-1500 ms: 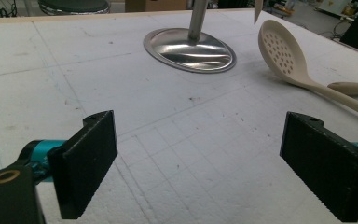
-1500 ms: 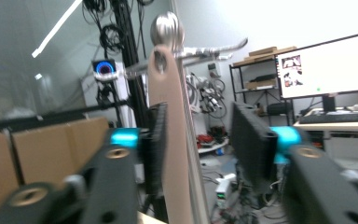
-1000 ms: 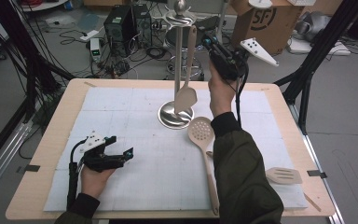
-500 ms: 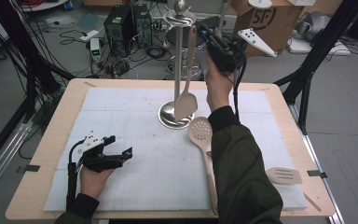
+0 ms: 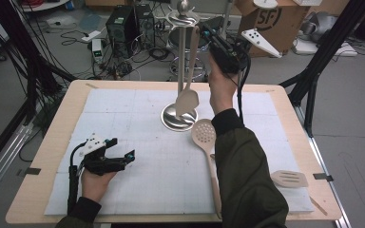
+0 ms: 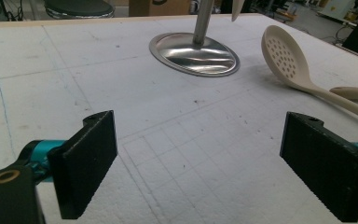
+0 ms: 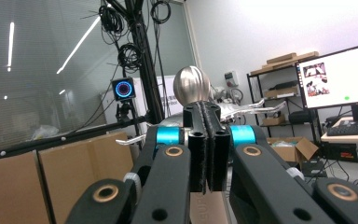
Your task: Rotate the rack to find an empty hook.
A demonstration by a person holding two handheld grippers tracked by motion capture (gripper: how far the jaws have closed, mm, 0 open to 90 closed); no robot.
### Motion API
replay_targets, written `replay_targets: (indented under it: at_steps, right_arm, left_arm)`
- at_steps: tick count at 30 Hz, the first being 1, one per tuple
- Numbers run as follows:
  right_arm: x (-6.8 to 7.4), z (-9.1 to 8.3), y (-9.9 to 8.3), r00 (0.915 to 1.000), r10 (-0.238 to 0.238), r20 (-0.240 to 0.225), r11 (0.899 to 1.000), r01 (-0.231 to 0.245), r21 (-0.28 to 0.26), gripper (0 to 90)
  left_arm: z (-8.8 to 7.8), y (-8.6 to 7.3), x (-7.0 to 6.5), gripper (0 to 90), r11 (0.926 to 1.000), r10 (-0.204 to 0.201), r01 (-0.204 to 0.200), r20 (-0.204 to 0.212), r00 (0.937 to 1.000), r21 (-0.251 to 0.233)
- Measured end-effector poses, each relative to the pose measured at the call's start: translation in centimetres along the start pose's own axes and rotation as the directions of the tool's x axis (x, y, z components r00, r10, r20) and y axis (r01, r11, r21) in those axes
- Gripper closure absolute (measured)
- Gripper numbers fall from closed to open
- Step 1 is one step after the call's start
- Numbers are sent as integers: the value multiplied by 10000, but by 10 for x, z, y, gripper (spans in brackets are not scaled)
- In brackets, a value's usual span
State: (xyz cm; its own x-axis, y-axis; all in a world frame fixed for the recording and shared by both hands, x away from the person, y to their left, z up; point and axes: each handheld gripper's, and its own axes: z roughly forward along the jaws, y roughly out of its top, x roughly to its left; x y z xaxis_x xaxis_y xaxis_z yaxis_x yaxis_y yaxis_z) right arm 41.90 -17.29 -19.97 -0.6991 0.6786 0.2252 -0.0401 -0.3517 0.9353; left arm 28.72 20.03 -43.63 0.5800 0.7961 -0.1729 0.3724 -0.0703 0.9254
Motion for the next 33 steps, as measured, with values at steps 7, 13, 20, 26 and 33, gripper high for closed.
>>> replay_targets:
  at_steps: [7,13,20,26,33]
  right_arm:
    - [4,2,-1,9997,-117,-221,9999,119,101,898]
    - [10,3,-2,9994,-151,-311,9998,155,138,898]
    - [15,4,-3,9988,-246,-414,9994,256,235,897]
    - [18,4,-3,9987,-305,-413,9991,316,267,897]
    - [22,7,-5,9986,-173,-499,9993,189,316,898]
  left_arm:
    - [0,0,0,115,10000,-11,11,-4,10000,-8]
    - [0,0,-1,115,10000,-33,33,-8,10000,-21]
    - [0,1,-1,115,10000,-38,38,2,10000,-47]
    - [1,1,-2,115,10000,26,-25,22,10000,-26]
    - [2,1,-2,115,10000,48,-48,15,10000,-37]
